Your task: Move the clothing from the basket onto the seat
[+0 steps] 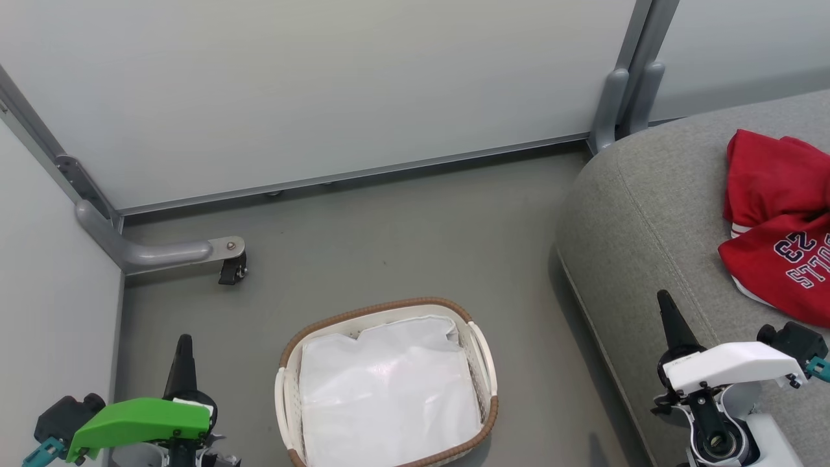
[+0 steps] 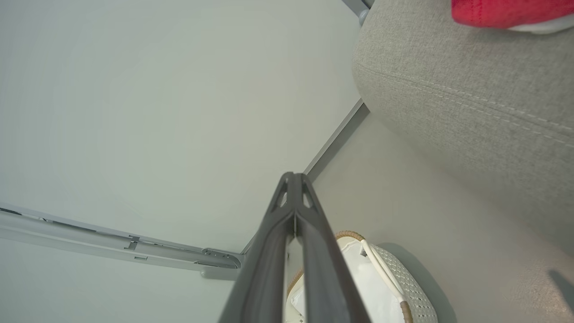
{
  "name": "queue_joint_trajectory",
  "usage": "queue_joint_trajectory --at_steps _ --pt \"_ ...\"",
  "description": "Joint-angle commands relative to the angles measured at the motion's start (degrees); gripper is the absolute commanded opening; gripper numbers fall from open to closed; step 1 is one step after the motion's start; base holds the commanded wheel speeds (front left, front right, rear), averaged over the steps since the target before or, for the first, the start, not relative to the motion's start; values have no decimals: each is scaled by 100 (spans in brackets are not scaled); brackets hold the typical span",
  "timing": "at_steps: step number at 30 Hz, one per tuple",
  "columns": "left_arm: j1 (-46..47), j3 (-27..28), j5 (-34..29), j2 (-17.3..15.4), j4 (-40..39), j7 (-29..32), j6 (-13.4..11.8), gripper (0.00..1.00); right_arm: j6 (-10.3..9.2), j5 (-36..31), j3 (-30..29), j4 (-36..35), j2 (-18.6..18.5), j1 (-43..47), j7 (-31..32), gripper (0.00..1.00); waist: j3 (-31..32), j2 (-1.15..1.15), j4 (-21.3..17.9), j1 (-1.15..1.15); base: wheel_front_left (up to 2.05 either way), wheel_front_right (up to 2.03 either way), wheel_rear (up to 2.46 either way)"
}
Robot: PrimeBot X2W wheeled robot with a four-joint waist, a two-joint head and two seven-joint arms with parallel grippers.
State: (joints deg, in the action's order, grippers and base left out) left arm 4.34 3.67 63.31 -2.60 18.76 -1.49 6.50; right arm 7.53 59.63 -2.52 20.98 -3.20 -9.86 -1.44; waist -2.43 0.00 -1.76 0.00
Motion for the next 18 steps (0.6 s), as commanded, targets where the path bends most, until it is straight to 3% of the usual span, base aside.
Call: queue_joint_trajectory --at_steps 1,18 --pt "149 35 160 -31 -89 45 18 0 -3 183 -37 -99 -20 42 44 0 6 0 4 0 0 0 0" --pt "182 125 1106 -35 -223 308 58 0 -4 1238 -167 -313 -5 164 304 0 68 0 53 0 0 0 0"
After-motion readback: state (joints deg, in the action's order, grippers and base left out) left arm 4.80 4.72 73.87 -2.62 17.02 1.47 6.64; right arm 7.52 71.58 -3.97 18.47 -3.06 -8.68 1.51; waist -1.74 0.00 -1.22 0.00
